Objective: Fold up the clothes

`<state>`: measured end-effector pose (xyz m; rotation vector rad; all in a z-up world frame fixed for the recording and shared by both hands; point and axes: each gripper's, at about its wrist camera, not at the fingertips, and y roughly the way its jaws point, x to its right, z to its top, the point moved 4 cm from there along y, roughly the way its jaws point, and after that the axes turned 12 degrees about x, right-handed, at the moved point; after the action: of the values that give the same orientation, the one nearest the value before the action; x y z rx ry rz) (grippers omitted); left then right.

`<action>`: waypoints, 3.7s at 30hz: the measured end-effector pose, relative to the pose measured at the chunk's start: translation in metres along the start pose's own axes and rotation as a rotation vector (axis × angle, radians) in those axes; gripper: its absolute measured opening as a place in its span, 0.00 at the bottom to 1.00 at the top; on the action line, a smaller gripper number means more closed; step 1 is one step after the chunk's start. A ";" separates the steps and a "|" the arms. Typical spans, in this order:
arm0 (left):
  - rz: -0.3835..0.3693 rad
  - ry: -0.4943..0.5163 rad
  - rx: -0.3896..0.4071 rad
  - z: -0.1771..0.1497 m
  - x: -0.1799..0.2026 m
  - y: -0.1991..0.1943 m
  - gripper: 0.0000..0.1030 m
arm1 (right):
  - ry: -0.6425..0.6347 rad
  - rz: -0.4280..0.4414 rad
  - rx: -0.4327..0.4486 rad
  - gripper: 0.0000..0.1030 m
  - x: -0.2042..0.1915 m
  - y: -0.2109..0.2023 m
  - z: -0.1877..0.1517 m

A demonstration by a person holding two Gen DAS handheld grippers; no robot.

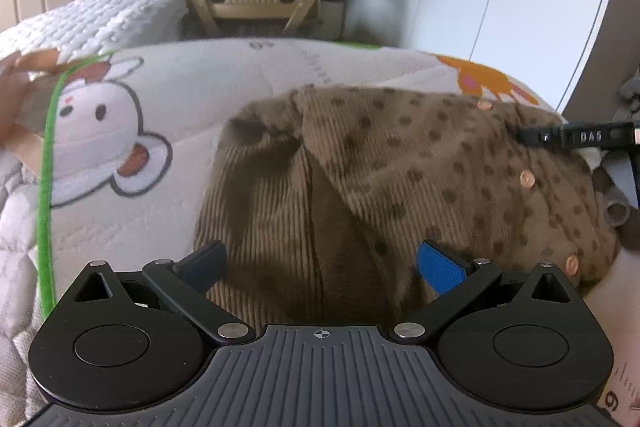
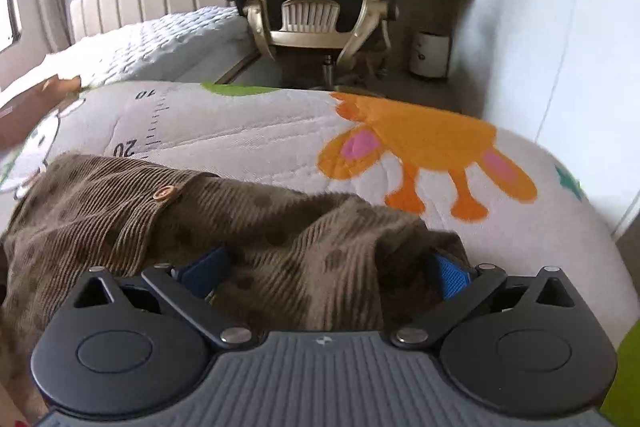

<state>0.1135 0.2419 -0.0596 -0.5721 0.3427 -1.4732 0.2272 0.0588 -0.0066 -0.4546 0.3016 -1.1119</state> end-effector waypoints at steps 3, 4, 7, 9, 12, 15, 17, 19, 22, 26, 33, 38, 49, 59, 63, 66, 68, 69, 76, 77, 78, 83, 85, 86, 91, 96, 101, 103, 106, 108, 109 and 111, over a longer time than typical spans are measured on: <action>0.001 -0.018 0.007 -0.001 -0.001 0.000 1.00 | -0.065 -0.003 0.005 1.00 -0.008 0.011 0.010; 0.003 -0.018 0.007 -0.001 -0.001 0.000 1.00 | -0.085 -0.004 0.010 1.00 -0.009 0.015 0.013; 0.010 -0.016 0.008 -0.002 0.000 -0.001 1.00 | -0.119 -0.017 0.014 1.00 -0.013 0.016 0.019; 0.013 -0.017 0.007 -0.002 0.001 -0.001 1.00 | -0.132 -0.037 0.040 1.00 -0.014 0.008 0.024; 0.015 -0.024 0.005 0.000 -0.001 -0.004 1.00 | -0.136 -0.059 0.115 1.00 -0.017 -0.016 0.033; 0.027 -0.039 0.055 0.012 -0.004 -0.014 1.00 | -0.085 0.016 0.171 1.00 -0.025 -0.042 0.040; 0.014 -0.048 0.123 0.028 -0.004 -0.023 1.00 | -0.062 0.086 0.179 1.00 -0.034 -0.054 0.039; -0.056 -0.085 0.183 0.046 -0.001 -0.025 1.00 | -0.059 0.154 0.150 1.00 -0.047 -0.058 0.031; -0.215 -0.176 0.219 0.069 0.006 -0.016 1.00 | -0.074 0.248 0.048 1.00 -0.069 -0.056 -0.001; -0.325 -0.295 0.110 0.073 0.017 0.034 1.00 | -0.201 0.229 -0.011 1.00 -0.085 -0.061 -0.044; -0.186 -0.139 0.062 0.054 0.030 0.052 1.00 | -0.118 0.140 0.092 1.00 -0.033 -0.105 -0.031; -0.112 0.095 0.088 0.026 0.048 0.021 1.00 | -0.009 0.019 -0.042 1.00 0.009 -0.083 -0.052; -0.086 0.091 0.019 -0.002 0.039 0.017 1.00 | -0.102 -0.145 0.147 1.00 0.029 -0.056 0.037; -0.080 0.100 0.007 -0.011 0.024 -0.004 1.00 | -0.043 -0.223 0.081 1.00 0.060 -0.025 0.018; -0.077 0.076 0.014 -0.019 0.002 -0.019 1.00 | -0.023 -0.201 0.130 1.00 0.056 -0.059 0.022; -0.068 0.034 0.023 -0.020 -0.003 -0.023 1.00 | 0.067 -0.033 0.117 1.00 0.036 -0.079 0.014; -0.059 0.039 0.030 -0.020 0.000 -0.024 1.00 | 0.045 0.041 0.088 1.00 0.015 -0.084 0.004; -0.055 0.043 0.033 -0.021 0.002 -0.024 1.00 | 0.007 0.065 0.060 1.00 0.003 -0.081 -0.005; -0.067 -0.176 0.078 -0.004 -0.026 -0.040 1.00 | -0.065 0.032 0.051 1.00 -0.015 -0.086 -0.015; -0.029 -0.180 0.097 0.000 -0.032 -0.045 1.00 | -0.070 0.040 0.092 1.00 -0.019 -0.094 -0.006; 0.015 -0.159 0.103 0.002 -0.035 -0.047 1.00 | -0.069 0.061 0.128 1.00 -0.025 -0.101 0.002; 0.114 -0.060 0.078 0.001 -0.030 -0.036 0.99 | -0.101 0.237 0.236 0.88 -0.074 -0.113 0.032; 0.129 -0.056 0.061 -0.003 -0.026 -0.029 0.83 | -0.151 0.281 0.208 0.80 -0.095 -0.100 0.030; 0.130 -0.064 0.055 -0.005 -0.025 -0.026 0.76 | -0.180 0.294 0.187 0.80 -0.106 -0.092 0.026; 0.128 -0.056 0.055 -0.012 -0.023 -0.028 0.66 | -0.270 0.284 0.053 0.81 -0.127 -0.057 -0.009; 0.042 -0.148 0.073 -0.007 -0.029 -0.033 0.15 | -0.221 0.410 0.101 0.92 -0.146 -0.088 -0.008; -0.103 -0.283 0.065 0.025 -0.021 -0.023 0.15 | -0.332 0.456 0.099 0.95 -0.192 -0.087 -0.015; -0.165 -0.302 0.053 0.036 -0.009 -0.018 0.15 | -0.374 0.437 0.086 0.94 -0.208 -0.075 -0.021; -0.217 -0.334 0.033 0.045 0.008 -0.013 0.15 | -0.338 0.398 0.074 0.83 -0.203 -0.066 -0.018; -0.211 -0.316 0.048 0.050 0.014 -0.015 0.19 | -0.310 0.387 0.067 0.76 -0.196 -0.065 -0.016; -0.194 -0.298 0.067 0.052 0.013 -0.019 0.26 | -0.291 0.394 0.061 0.76 -0.192 -0.065 -0.015; -0.136 -0.261 0.098 0.054 0.003 -0.030 0.47 | -0.272 0.400 0.058 0.76 -0.186 -0.064 -0.016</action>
<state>0.1188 0.2467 0.0022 -0.7102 0.0277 -1.5152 0.0917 0.2016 0.0129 -0.4640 0.1129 -0.6577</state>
